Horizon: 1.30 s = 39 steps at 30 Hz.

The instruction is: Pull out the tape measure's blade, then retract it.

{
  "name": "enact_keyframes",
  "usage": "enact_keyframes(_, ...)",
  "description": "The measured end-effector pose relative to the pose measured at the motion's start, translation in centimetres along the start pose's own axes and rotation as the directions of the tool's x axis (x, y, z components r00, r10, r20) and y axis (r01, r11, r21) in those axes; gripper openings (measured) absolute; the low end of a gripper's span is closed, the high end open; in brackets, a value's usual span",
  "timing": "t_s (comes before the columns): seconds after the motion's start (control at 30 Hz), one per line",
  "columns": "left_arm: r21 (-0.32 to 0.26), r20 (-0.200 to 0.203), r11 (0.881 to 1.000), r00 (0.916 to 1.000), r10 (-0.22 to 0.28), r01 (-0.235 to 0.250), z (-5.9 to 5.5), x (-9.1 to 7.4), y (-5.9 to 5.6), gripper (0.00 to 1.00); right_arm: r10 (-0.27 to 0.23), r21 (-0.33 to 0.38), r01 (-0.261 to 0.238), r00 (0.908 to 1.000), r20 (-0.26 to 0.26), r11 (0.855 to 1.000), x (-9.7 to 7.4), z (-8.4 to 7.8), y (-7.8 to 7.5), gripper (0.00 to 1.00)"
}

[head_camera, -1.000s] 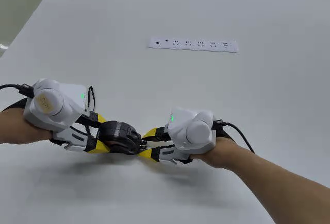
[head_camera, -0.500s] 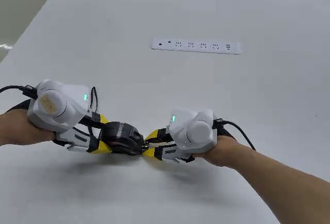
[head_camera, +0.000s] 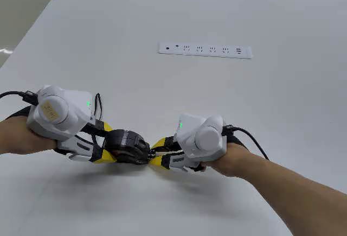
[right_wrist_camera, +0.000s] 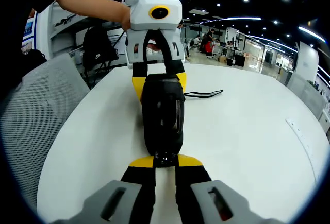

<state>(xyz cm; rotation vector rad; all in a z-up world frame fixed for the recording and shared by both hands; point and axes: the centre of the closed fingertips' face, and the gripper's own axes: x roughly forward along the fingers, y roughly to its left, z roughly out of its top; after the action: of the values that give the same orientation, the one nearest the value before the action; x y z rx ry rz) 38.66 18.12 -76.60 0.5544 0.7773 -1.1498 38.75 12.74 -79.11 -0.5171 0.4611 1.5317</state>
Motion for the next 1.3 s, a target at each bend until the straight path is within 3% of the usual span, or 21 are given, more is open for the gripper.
enact_keyframes(0.63,-0.02,0.013,1.0,0.9999,0.009,-0.009,0.1,-0.1,0.0,0.27,0.015,-0.033,-0.015,0.9998,-0.012,0.999,-0.3,0.1,-0.2,0.12)
enact_keyframes(1.3,-0.028,0.015,1.0,0.9998,0.013,-0.013,0.1,-0.3,0.0,0.27,0.025,-0.045,-0.026,0.9995,-0.02,0.999,-1.6,-0.6,-0.3,0.12)
